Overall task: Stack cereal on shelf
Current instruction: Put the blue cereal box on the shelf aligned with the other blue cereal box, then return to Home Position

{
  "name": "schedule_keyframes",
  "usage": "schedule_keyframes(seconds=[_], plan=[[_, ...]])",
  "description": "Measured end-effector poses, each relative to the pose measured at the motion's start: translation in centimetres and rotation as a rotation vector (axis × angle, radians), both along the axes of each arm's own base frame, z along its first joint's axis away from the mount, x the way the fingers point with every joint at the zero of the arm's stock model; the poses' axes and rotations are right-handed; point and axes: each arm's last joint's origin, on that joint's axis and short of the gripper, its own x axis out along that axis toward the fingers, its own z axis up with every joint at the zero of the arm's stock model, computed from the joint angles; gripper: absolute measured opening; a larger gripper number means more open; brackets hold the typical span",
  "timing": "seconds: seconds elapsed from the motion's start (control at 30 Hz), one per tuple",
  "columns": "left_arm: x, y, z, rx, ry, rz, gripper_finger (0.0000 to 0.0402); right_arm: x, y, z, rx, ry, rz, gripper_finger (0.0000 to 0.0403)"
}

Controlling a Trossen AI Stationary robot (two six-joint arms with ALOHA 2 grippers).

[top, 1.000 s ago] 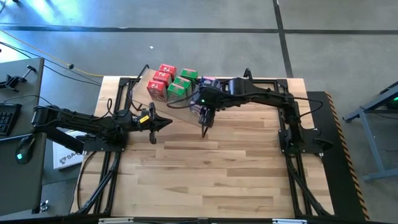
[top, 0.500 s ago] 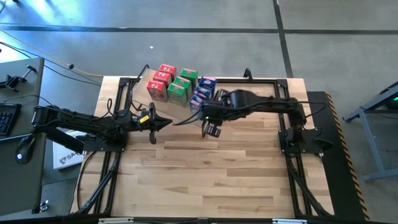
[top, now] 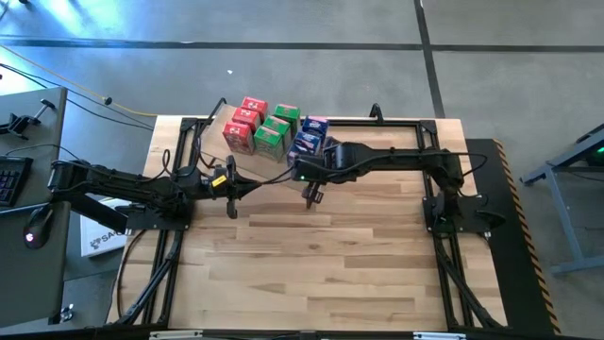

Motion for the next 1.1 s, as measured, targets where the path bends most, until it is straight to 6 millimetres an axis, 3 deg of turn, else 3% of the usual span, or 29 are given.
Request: schedule_keyframes(seconds=[0.23, 0.5, 0.57, 0.67, 0.8, 1.1], plan=[[0.0, 0.0, 0.0, -0.009, 0.002, 0.0, 0.0, 0.0, -0.2, 0.4, -0.056, 0.001, 0.047, 0.0003], [0.0, 0.0, 0.0, -0.026, 0.0, -0.013, 0.0, -2.1, 2.5, 3.7, -0.168, -0.056, 0.159, 0.0], [0.0, 0.0, 0.0, -0.027, 0.0, -0.014, 0.0, -2.4, 3.0, 3.5, -0.175, -0.095, 0.196, 0.0], [0.0, 0.0, 0.0, -0.036, -0.001, -0.014, 0.0, -3.3, 3.4, 1.3, -0.134, -0.179, 0.265, 0.0], [0.0, 0.0, 0.0, -0.046, -0.003, -0.015, 0.0, -6.2, 3.3, -1.3, -0.072, -0.365, 0.349, 0.0], [0.2, 0.7, 0.4, -0.115, 0.011, -0.049, 0.0, -14.7, 1.8, -3.3, -0.012, -0.665, 0.478, 0.0]])
